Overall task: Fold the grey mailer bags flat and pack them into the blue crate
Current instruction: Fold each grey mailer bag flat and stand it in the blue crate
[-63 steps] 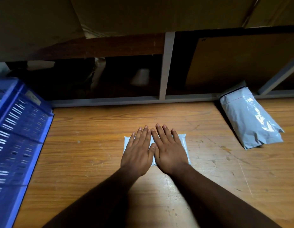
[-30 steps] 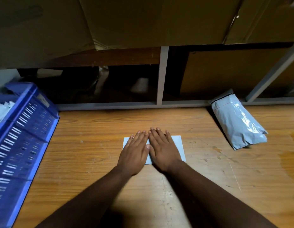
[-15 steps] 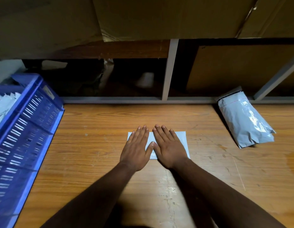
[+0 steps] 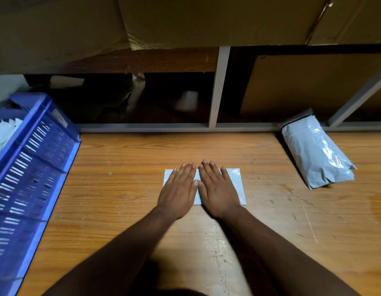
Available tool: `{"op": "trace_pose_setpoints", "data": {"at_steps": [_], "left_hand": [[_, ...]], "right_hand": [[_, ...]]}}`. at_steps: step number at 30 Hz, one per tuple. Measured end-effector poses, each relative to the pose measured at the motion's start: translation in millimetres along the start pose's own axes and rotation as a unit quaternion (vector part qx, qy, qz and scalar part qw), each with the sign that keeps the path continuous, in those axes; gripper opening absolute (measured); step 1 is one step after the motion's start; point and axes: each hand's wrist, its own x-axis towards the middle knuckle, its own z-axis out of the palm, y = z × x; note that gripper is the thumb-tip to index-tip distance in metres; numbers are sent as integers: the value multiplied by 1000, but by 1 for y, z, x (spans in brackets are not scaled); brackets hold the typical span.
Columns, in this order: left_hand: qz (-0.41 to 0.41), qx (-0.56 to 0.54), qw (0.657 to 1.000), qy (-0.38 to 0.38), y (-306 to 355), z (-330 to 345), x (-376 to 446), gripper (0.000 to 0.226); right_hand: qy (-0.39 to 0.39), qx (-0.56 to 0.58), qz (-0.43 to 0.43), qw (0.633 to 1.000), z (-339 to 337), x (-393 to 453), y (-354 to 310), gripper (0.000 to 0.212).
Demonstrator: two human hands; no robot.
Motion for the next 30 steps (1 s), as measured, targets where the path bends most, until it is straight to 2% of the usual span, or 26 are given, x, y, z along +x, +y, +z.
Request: {"op": "trace_pose_setpoints", "data": {"at_steps": [3, 7, 12, 14, 16, 19, 22, 24, 27, 30], "left_hand": [[-12, 21, 1000, -3, -3, 7, -3, 65], [-56, 12, 998, -13, -26, 0, -12, 65], [-46, -24, 999, -6, -36, -4, -15, 68], [-42, -78, 996, 17, -41, -8, -12, 62], [-47, -119, 991, 36, -45, -16, -5, 44], [-77, -138, 987, 25, -37, -37, 8, 23], [-92, -113, 989, -30, -32, -56, 15, 30], [-92, -96, 990, -43, -34, -64, 15, 31], [-75, -114, 991, -8, -36, -81, 12, 19], [-48, -147, 985, 71, -35, -103, 6, 20]], "right_hand": [[-6, -12, -4, 1000, 8, -2, 1, 62], [-22, -4, 29, 999, -2, -16, 34, 64], [-8, 21, 42, 999, -14, -29, 57, 62], [27, 34, 41, 998, -25, -26, 61, 54], [54, 25, 35, 998, -33, -20, 62, 40], [34, 11, 59, 998, -41, -9, 58, 39], [-3, 30, 91, 995, -53, 2, 54, 27], [-6, 27, 82, 996, -60, 4, 53, 17], [27, 85, 75, 993, -75, 2, 53, 8], [75, 189, 68, 977, -98, 2, 50, 6]]}}
